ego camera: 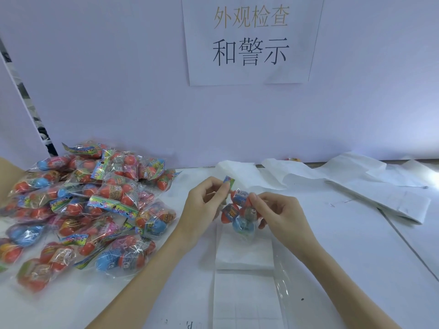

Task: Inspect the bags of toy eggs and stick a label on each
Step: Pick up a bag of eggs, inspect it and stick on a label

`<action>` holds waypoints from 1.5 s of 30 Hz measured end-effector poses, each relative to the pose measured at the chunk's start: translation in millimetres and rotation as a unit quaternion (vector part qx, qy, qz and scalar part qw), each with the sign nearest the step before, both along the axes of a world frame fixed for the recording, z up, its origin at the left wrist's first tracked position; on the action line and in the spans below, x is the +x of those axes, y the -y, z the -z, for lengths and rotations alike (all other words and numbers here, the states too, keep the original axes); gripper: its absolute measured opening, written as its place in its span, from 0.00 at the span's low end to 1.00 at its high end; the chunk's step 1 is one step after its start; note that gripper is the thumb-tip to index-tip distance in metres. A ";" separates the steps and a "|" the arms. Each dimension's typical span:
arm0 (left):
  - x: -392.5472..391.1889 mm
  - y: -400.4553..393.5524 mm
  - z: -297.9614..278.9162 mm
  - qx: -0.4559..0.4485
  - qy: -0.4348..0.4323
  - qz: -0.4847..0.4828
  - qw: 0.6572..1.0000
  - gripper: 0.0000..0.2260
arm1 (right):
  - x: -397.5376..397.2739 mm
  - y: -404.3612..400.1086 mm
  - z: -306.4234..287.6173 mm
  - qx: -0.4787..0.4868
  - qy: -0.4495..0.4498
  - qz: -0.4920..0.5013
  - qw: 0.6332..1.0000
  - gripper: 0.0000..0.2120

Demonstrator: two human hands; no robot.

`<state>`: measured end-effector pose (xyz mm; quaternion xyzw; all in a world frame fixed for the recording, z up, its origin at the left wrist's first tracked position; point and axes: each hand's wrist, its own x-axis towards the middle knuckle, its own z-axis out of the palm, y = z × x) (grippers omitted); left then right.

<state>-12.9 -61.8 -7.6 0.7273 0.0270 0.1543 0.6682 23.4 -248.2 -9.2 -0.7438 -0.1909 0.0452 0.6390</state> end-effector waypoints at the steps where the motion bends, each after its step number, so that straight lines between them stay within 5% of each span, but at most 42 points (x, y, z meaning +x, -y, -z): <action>1: 1.0 -0.8 0.9 0.002 -0.001 -0.015 1.000 0.11 | 0.0 -0.1 -0.3 0.003 -0.003 0.003 1.000 0.15; 34: 1.0 7.4 6.2 0.084 0.074 -0.127 0.985 0.08 | 3.5 6.8 -4.7 0.078 -0.124 -0.050 0.988 0.14; 37: 1.7 6.0 4.8 0.064 0.073 -0.110 0.989 0.08 | 2.8 7.7 -4.3 0.049 -0.097 -0.072 0.991 0.09; 41: 3.3 6.4 4.2 0.048 0.074 -0.086 0.992 0.05 | 5.6 12.3 -3.5 0.085 -0.049 -0.052 0.994 0.14; 45: 3.2 4.5 4.7 -0.112 -0.033 -0.003 0.993 0.22 | 6.3 12.2 -1.8 0.132 -0.031 -0.036 0.990 0.16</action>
